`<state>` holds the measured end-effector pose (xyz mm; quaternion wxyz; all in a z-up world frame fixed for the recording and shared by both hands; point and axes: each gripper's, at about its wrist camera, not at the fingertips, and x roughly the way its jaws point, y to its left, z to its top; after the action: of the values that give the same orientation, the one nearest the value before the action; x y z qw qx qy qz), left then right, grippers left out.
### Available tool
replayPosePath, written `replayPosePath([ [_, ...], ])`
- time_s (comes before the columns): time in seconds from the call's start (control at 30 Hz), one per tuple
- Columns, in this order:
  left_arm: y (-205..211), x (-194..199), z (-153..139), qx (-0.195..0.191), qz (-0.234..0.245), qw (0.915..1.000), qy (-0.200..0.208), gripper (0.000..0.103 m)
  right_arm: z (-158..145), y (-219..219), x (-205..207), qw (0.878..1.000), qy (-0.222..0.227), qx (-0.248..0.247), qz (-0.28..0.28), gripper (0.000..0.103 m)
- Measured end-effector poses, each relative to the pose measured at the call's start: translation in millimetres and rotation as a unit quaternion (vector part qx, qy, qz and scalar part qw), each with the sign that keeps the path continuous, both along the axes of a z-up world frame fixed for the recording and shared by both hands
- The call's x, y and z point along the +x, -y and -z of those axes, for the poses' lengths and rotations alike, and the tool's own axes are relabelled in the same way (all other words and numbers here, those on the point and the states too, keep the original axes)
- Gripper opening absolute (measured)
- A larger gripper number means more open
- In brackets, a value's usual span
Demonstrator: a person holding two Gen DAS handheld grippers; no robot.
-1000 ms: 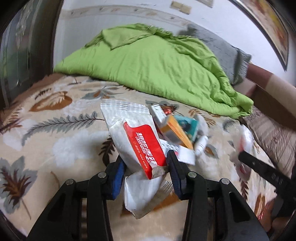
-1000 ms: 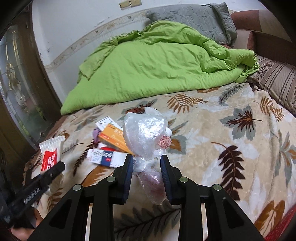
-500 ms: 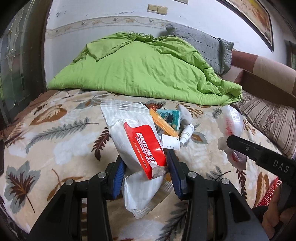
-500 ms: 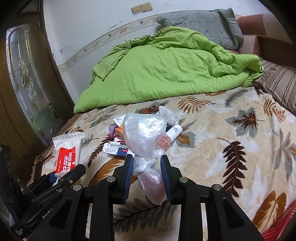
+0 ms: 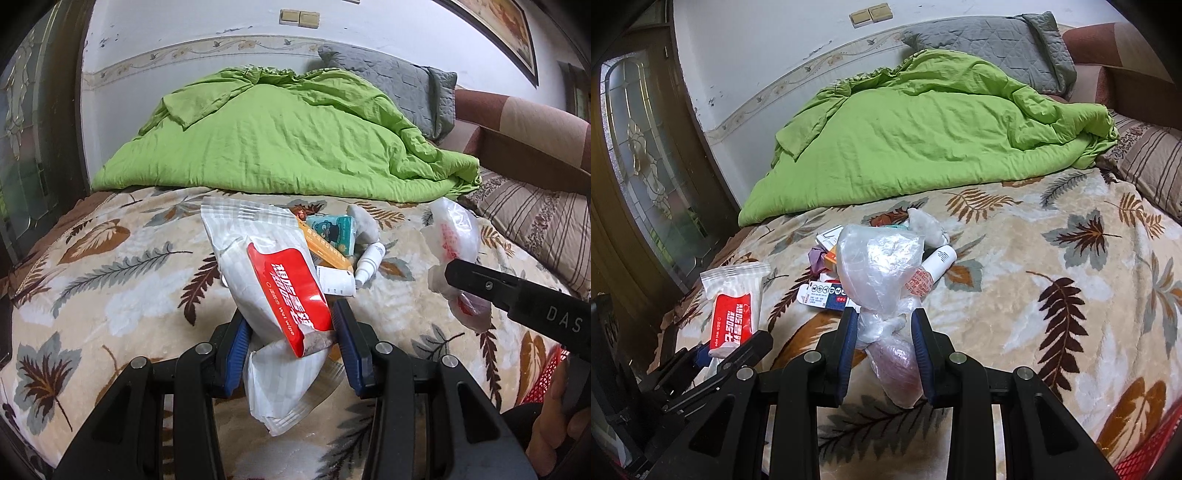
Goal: Collect trash
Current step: 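Carry the bag and wrapper in both grippers over the red mesh basket, then open both grippers to drop the bag and wrapper into the basket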
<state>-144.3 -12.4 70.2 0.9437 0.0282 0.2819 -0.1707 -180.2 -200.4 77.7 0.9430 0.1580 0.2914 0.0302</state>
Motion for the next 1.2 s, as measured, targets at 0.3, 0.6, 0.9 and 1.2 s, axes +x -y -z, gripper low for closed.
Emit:
replayPosePath([
  [0.3,12.0,-13.0,-7.6,-0.01,0.047,0.9989,0.003,0.043,-3.4,26.0,-29.2,0.999,-0.016,0.039,0.003,0.033],
  [0.6,76.2,-53.9,-35.1,-0.041,0.193,0.9803,-0.017,0.043,-14.3,120.5,-119.3,0.992,-0.03,0.078,0.099,0.033],
  [0.9,182.3,-104.3,-41.1,-0.064,0.364,0.923,-0.107,0.043,0.8,217.4,-226.9,0.964,-0.069,0.106,0.235,0.034],
  [1.2,276.9,-155.9,-12.9,-0.034,0.458,0.869,-0.184,0.051,31.8,258.6,-284.9,0.937,-0.103,0.128,0.308,0.043],
])
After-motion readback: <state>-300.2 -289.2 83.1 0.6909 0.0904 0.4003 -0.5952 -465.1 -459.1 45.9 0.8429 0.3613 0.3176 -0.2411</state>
